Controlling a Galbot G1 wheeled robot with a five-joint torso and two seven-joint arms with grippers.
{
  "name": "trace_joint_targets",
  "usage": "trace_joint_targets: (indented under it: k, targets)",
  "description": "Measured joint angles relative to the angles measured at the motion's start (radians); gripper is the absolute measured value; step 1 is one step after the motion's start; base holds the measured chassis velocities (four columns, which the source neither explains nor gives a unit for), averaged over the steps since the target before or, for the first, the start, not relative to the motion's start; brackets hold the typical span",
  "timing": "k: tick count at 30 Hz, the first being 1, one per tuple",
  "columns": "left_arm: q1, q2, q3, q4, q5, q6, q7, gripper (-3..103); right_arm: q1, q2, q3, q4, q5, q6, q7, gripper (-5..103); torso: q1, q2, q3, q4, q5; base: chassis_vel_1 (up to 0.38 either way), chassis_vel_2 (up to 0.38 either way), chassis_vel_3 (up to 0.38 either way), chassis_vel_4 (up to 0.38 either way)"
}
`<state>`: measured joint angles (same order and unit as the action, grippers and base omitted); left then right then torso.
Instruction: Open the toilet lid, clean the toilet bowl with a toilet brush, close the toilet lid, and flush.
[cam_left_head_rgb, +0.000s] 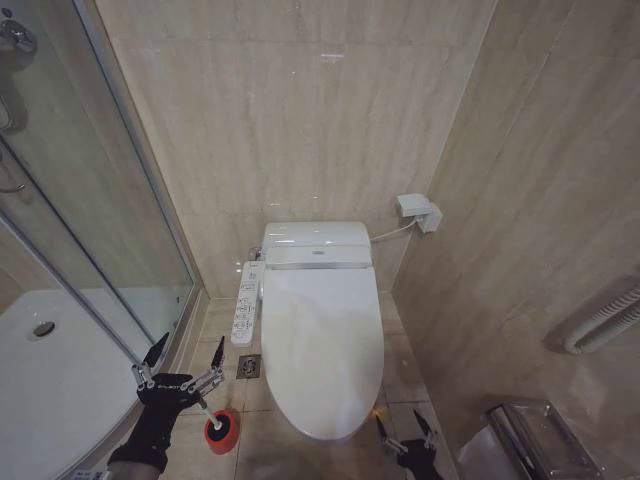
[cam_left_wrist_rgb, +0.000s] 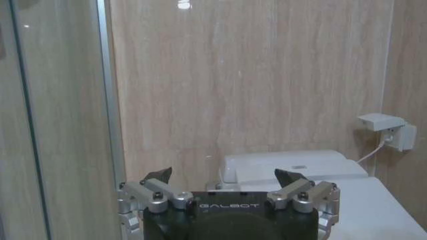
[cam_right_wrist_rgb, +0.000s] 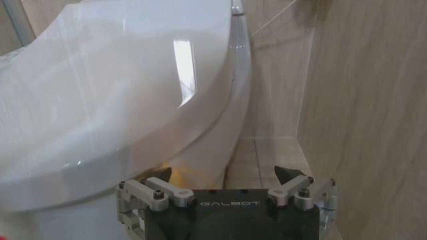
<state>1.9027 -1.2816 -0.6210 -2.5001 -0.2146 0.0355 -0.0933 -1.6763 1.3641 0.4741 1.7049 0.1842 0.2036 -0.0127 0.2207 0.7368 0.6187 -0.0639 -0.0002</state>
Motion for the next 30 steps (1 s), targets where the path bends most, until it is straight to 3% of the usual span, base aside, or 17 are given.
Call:
trace_joint_targets:
  k: [8,21,30]
  targets:
    - [0.000,0.000,0.000,0.000,0.000,0.000,0.000,100,0.058,0.002,-0.010,-0.040,-0.017,-0.001,0.009,100,0.000,0.000,0.000,0.0000,0.0001,0.000,0.000,0.000,0.000]
    - [0.000,0.000,0.000,0.000,0.000,0.000,0.000,100,-0.016,-0.032,0.027,-0.025,-0.005,0.025,-0.016,100,0.000,0.000,0.000,-0.0002,0.0002,0.000,0.000,0.000,0.000]
    - [0.000,0.000,0.000,0.000,0.000,0.000,0.000,100,0.017,-0.025,0.021,-0.063,-0.014,0.029,-0.019,100,0.000,0.000,0.000,0.0000,0.0002,0.000,0.000,0.000,0.000]
